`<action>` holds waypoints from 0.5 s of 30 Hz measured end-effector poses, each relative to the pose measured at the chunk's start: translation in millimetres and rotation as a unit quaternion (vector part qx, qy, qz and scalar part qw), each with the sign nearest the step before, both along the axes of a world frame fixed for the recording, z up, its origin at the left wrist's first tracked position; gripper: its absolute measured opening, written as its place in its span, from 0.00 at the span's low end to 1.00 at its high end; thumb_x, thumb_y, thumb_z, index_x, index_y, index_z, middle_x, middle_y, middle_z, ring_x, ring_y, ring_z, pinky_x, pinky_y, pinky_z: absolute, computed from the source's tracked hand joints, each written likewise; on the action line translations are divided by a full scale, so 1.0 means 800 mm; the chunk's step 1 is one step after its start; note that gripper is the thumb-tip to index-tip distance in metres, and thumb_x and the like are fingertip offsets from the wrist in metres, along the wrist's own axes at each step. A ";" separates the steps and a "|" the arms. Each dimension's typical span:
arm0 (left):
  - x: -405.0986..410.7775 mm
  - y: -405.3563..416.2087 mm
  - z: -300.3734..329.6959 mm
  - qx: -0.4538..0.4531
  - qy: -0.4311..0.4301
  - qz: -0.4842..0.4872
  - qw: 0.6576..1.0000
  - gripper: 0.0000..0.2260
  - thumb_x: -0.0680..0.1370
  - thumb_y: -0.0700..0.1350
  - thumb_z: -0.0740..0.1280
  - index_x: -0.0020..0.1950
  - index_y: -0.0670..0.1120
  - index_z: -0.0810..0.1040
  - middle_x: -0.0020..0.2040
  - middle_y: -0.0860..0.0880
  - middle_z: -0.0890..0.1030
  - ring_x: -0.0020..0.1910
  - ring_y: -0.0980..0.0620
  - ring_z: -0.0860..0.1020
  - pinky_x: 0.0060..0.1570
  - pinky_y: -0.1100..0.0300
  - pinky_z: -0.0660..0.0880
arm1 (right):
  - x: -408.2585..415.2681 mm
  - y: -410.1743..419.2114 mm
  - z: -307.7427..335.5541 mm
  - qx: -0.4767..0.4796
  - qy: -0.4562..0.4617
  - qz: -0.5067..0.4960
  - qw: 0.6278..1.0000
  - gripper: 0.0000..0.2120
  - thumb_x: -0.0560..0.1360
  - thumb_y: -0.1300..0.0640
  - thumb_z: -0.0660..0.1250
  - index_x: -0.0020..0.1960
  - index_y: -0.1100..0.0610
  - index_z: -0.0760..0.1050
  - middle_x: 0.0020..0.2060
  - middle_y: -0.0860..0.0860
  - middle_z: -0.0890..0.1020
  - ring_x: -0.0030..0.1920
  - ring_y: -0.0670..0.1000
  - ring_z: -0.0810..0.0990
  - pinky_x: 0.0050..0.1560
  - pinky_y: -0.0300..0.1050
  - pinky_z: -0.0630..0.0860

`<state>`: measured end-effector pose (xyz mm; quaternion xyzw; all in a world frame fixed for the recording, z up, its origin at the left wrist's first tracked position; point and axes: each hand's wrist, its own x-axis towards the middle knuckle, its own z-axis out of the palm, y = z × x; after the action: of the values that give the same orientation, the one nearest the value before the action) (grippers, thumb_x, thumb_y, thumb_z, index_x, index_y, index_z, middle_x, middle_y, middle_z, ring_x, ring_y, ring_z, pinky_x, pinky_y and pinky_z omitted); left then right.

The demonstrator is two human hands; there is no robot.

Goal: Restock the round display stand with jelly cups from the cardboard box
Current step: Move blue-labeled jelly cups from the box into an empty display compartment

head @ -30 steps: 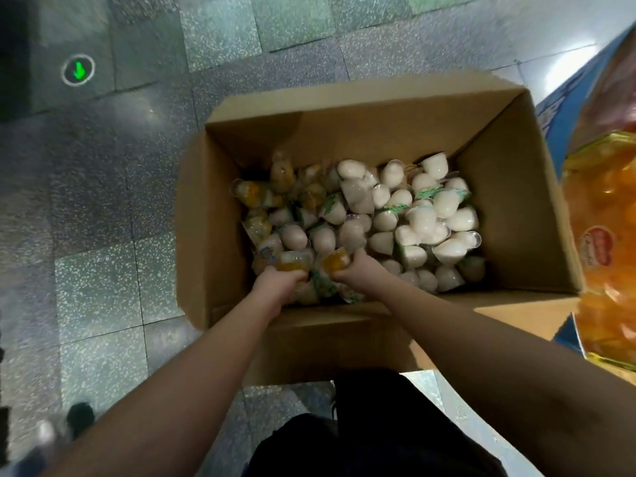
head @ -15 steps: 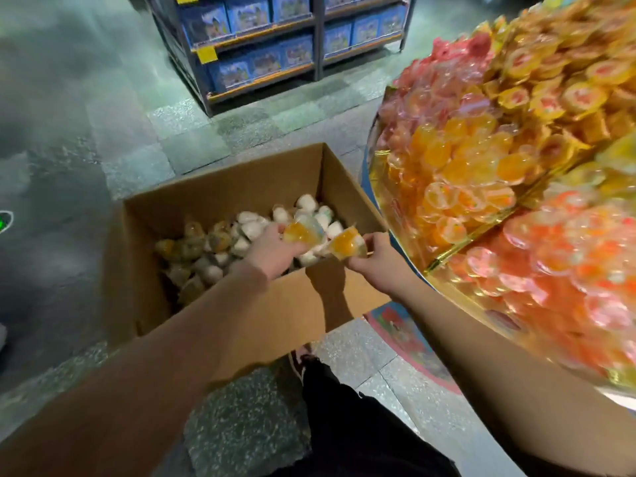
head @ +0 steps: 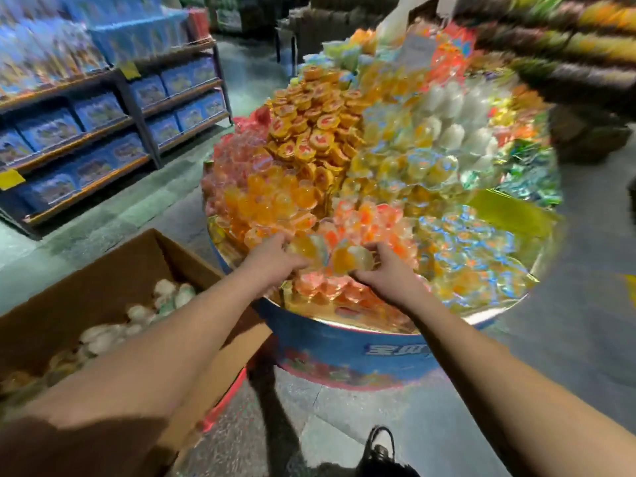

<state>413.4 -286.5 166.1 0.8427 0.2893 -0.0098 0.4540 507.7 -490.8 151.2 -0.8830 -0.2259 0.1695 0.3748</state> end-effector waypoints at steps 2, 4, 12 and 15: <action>0.048 -0.033 0.003 0.026 0.006 -0.043 0.999 0.32 0.72 0.53 0.75 0.72 0.48 0.68 0.62 0.48 0.75 0.52 0.50 0.75 0.45 0.60 0.72 | 0.031 -0.041 -0.002 -0.009 -0.010 -0.029 0.999 0.29 0.72 0.52 0.74 0.69 0.56 0.69 0.56 0.50 0.77 0.51 0.49 0.75 0.45 0.39 0.67; 0.094 -0.069 0.005 0.057 0.013 -0.079 0.995 0.31 0.72 0.52 0.75 0.71 0.46 0.69 0.61 0.45 0.76 0.54 0.48 0.75 0.44 0.60 0.69 | 0.063 -0.080 -0.008 -0.019 -0.009 -0.057 0.998 0.30 0.72 0.51 0.74 0.70 0.56 0.69 0.60 0.51 0.76 0.54 0.51 0.76 0.47 0.41 0.68; 0.273 -0.195 -0.006 0.104 0.026 -0.162 0.981 0.29 0.71 0.48 0.74 0.70 0.44 0.69 0.60 0.43 0.77 0.47 0.48 0.76 0.42 0.61 0.70 | 0.207 -0.212 -0.029 -0.060 0.013 -0.135 0.989 0.31 0.70 0.51 0.75 0.69 0.56 0.68 0.65 0.52 0.73 0.61 0.53 0.76 0.53 0.41 0.70; 0.329 -0.226 -0.009 0.114 0.023 -0.163 0.980 0.28 0.72 0.46 0.73 0.69 0.44 0.68 0.61 0.45 0.75 0.43 0.50 0.74 0.40 0.60 0.70 | 0.258 -0.247 -0.034 -0.082 0.007 -0.145 0.986 0.31 0.72 0.52 0.74 0.71 0.56 0.68 0.66 0.54 0.72 0.62 0.53 0.75 0.50 0.38 0.66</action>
<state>676.3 -467.6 159.2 0.9242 0.1572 -0.0703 0.3408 713.7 -688.5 124.2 -0.9329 -0.0780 0.1377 0.3236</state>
